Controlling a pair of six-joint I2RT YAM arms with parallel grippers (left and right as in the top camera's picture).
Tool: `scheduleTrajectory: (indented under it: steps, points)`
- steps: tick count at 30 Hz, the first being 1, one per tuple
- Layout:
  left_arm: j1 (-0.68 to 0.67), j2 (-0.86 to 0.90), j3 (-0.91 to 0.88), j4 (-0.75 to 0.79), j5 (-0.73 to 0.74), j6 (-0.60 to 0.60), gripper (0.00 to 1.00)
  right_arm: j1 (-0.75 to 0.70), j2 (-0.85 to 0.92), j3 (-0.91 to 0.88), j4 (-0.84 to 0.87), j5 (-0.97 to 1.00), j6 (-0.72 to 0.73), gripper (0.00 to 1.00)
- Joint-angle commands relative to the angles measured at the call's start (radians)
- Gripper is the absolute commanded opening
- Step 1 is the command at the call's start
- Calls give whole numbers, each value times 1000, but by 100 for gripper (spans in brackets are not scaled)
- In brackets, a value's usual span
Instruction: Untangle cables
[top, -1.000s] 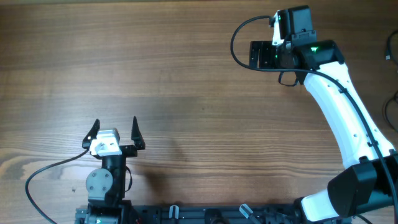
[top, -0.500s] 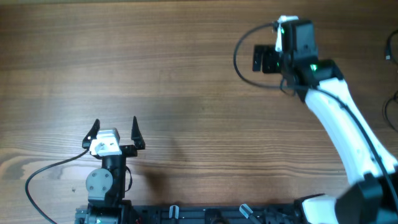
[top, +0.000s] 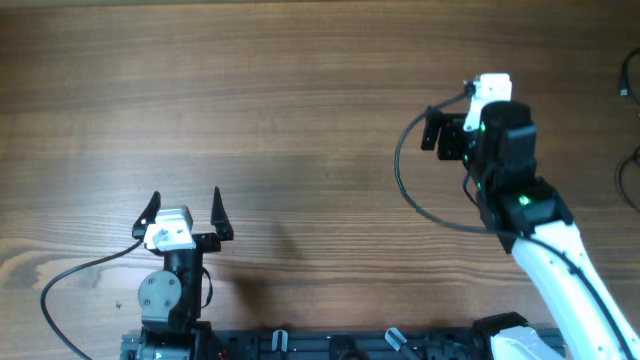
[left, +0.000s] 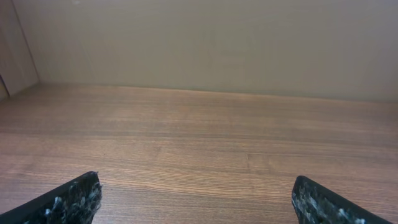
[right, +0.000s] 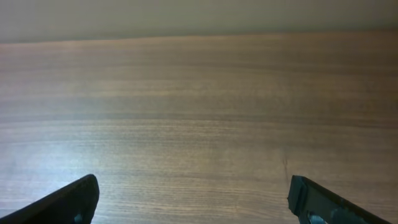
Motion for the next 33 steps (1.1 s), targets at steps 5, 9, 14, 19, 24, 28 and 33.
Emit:
scheduleTrajectory:
  steps: [5,9,14,19,24,28,33]
  points:
    - [8,-8,-7,3,-13,22,100,-19,-254,-242,137,-24,19,100]
    - [8,-8,-7,3,-13,22,100,-61,-375,-368,201,-31,63,100]
    - [8,-8,-7,3,-13,22,100,-124,-558,-542,278,-124,68,100]
    - [8,-8,-7,3,-13,22,100,-132,-665,-621,276,-129,66,100]
    - [8,-8,-7,3,-13,22,100,-132,-757,-676,273,-130,66,100]
    - [8,-8,-7,3,-13,22,100,-132,-832,-713,257,-130,64,100]
    - [8,-8,-7,3,-13,22,100,-132,-919,-756,251,-132,65,100]
